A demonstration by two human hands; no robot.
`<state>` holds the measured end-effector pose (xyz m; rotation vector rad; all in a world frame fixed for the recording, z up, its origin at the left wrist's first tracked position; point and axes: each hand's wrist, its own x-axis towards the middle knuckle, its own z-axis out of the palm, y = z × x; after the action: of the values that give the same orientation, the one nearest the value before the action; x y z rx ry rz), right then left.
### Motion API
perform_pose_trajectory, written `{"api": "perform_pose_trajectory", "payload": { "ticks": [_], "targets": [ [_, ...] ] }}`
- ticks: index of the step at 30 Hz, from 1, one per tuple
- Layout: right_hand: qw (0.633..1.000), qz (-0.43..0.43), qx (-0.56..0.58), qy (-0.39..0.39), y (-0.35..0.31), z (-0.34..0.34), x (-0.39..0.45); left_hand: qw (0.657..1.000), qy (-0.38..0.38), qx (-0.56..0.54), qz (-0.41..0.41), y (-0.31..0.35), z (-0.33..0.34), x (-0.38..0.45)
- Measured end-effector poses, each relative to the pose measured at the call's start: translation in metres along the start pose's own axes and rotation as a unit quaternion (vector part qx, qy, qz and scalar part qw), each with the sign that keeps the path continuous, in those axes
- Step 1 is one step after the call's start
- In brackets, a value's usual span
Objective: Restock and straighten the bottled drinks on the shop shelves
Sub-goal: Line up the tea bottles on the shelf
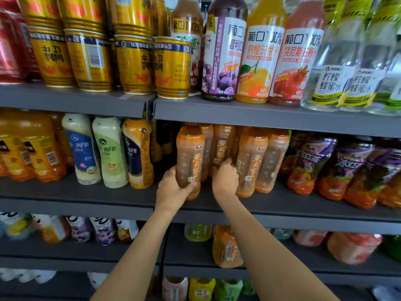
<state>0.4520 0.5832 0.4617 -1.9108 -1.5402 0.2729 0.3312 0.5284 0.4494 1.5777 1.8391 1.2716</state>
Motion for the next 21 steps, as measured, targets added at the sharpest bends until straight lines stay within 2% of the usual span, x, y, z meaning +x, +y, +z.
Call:
{"api": "perform_pose_trajectory", "payload": {
  "ticks": [4,10,13,15,17,19,21],
  "targets": [
    [0.999,0.03,0.023,0.021,-0.007,0.007,0.007,1.0,-0.002,-0.004,0.008,-0.003,0.001,0.004],
    [0.999,0.036,0.032,0.006,-0.008,0.004,0.006,1.0,0.0,-0.007,0.006,-0.004,0.003,0.005],
    [0.999,-0.015,0.035,0.007,-0.004,-0.012,-0.006,1.0,0.005,-0.009,0.006,-0.002,0.005,0.004],
    [0.991,-0.102,0.034,0.075,0.005,-0.028,-0.018,1.0,0.011,-0.008,0.004,-0.001,0.006,0.004],
    [0.971,-0.149,0.033,0.184,0.018,-0.044,-0.025,1.0,0.011,-0.012,-0.001,-0.001,0.007,0.003],
    [0.965,-0.101,0.045,0.239,0.03,-0.056,-0.022,1.0,0.011,-0.015,-0.001,0.0,0.008,0.004],
    [0.98,-0.028,0.055,0.188,0.039,-0.06,-0.016,1.0,0.008,-0.014,0.0,0.002,0.01,0.003]
  ]
}}
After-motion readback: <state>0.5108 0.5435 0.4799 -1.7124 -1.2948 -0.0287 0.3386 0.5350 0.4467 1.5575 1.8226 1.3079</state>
